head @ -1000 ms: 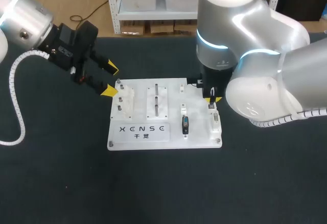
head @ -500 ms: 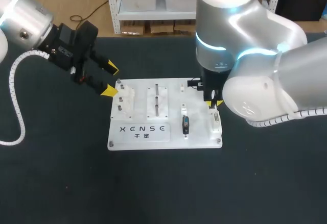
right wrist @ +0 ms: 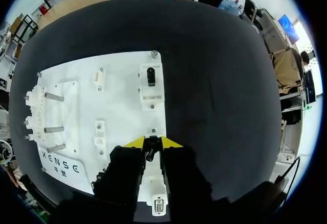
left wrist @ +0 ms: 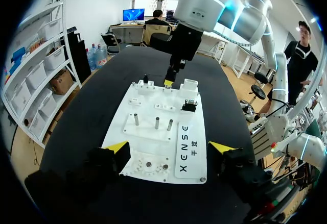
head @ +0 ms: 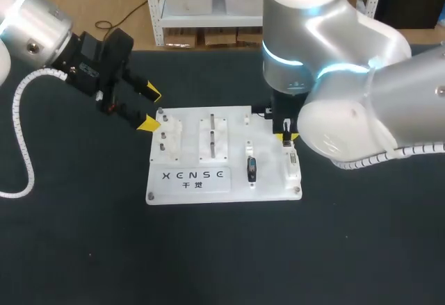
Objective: Insert the USB connector, Ethernet cable, and multi-pin plug into their matching sockets one by one.
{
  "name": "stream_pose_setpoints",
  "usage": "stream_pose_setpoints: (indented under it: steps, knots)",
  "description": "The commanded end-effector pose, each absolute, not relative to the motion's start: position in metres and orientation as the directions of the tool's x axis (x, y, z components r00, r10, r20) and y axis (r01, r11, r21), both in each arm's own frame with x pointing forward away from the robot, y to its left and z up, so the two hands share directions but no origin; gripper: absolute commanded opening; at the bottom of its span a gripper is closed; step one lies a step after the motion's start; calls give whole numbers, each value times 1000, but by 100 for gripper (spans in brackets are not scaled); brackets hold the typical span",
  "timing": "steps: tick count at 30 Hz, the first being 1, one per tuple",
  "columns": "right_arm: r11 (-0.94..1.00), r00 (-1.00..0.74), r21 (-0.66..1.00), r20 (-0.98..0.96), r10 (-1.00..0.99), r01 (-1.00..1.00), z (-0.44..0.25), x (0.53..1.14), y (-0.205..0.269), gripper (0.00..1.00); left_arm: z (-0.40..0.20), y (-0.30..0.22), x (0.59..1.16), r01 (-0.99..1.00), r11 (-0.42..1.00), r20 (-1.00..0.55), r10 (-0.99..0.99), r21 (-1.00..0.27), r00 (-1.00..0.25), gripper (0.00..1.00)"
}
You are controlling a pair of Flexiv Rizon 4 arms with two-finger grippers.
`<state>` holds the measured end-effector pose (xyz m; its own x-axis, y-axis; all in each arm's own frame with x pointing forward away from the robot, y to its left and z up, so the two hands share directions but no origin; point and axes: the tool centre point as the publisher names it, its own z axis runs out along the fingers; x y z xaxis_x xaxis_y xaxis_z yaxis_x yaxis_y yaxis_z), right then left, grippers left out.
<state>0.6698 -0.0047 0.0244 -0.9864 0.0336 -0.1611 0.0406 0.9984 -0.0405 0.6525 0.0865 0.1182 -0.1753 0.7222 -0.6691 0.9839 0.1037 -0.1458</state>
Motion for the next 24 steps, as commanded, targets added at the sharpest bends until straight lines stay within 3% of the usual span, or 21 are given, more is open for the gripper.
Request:
stream_pose_setpoints:
  steps: [1,11,24]
  knots:
    - [999,-975,-35,-221,17,25,40,666,-2,100,118,87,652,984,104,-671,721,-144,-174,100]
    - [998,-959,-20,-277,-55,-51,78,660,28,100,118,87,652,984,104,-671,721,-144,-174,100]
    - [995,-978,14,-188,-92,-97,57,621,53,100,118,87,652,984,104,-671,721,-144,-174,100]
